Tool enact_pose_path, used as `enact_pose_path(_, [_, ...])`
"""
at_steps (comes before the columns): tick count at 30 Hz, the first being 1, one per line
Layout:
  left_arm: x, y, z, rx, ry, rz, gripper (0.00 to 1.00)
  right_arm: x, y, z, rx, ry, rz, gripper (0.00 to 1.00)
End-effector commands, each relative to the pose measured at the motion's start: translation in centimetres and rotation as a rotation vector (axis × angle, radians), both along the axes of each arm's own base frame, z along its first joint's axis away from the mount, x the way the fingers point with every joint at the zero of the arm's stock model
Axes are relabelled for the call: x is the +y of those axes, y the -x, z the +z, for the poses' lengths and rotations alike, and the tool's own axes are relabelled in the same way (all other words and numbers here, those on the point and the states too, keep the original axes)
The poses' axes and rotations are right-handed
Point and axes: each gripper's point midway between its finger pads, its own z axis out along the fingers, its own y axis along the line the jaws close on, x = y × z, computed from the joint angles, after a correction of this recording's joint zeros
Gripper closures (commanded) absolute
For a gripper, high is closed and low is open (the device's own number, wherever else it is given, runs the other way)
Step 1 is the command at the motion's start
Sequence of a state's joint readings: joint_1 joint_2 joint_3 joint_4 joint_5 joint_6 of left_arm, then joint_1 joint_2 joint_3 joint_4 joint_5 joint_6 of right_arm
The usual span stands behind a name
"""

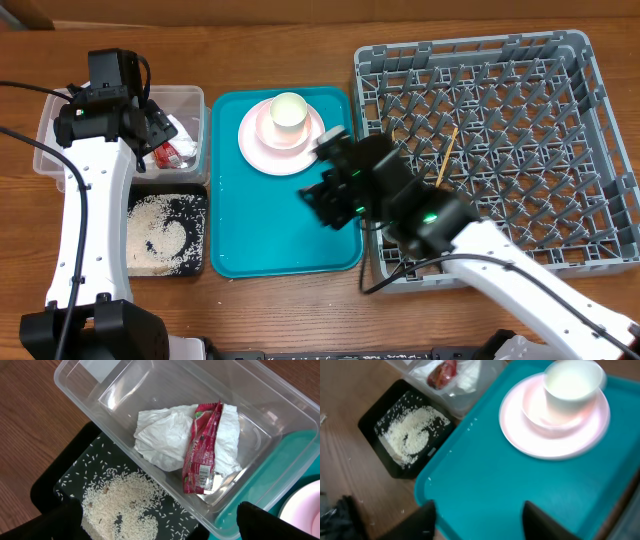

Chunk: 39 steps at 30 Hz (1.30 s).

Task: Sort waste into correct bins and load items into the dishwasher
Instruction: 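Move the right gripper back to the teal tray near the pink plate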

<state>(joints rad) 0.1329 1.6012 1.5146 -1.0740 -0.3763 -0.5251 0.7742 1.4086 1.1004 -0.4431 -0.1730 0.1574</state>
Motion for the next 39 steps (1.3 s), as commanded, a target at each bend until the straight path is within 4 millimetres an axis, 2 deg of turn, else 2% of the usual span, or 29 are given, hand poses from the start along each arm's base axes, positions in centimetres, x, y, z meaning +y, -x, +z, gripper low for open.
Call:
enact_pose_path(1, [0.0, -0.3, 1.3, -0.047, 0.006, 0.012, 0.00, 1.9, -0.9, -1.0, -0.076, 0.055, -0.025, 0.09])
enact_pose_path(2, [0.0, -0.3, 1.3, -0.047, 0.006, 0.012, 0.00, 2.8, -0.7, -1.6, -0.074, 0.057, -0.009, 0.00])
enact_pose_path(5, [0.0, -0.3, 1.3, -0.047, 0.006, 0.012, 0.00, 4.5, -0.5, -3.8, -0.059, 0.075, 0.021, 0.00])
enact_pose_path(10, [0.0, -0.3, 1.3, -0.047, 0.006, 0.012, 0.00, 5.1, -1.1, -6.9, -0.027, 0.113, 0.022, 0.00])
enact_pose_path(19, [0.0, -0.3, 1.3, -0.047, 0.006, 0.012, 0.00, 6.2, -2.0, -8.0, -0.044, 0.094, 0.020, 0.00])
enact_pose_path(26, [0.0, -0.3, 1.3, -0.047, 0.006, 0.012, 0.00, 6.2, -2.0, -8.2, -0.040, 0.099, 0.020, 0.00])
enact_pose_path(31, [0.0, -0.3, 1.3, -0.047, 0.006, 0.012, 0.00, 5.2, -2.1, -8.9, -0.035, 0.149, -0.009, 0.00])
enact_pose_path(35, [0.0, -0.3, 1.3, -0.047, 0.006, 0.012, 0.00, 5.6, -1.6, -8.9, 0.012, 0.114, -0.014, 0.00])
enact_pose_path(39, [0.0, -0.3, 1.3, -0.047, 0.006, 0.012, 0.00, 6.9, 0.2, -8.7, 0.079, 0.053, 0.082, 0.00])
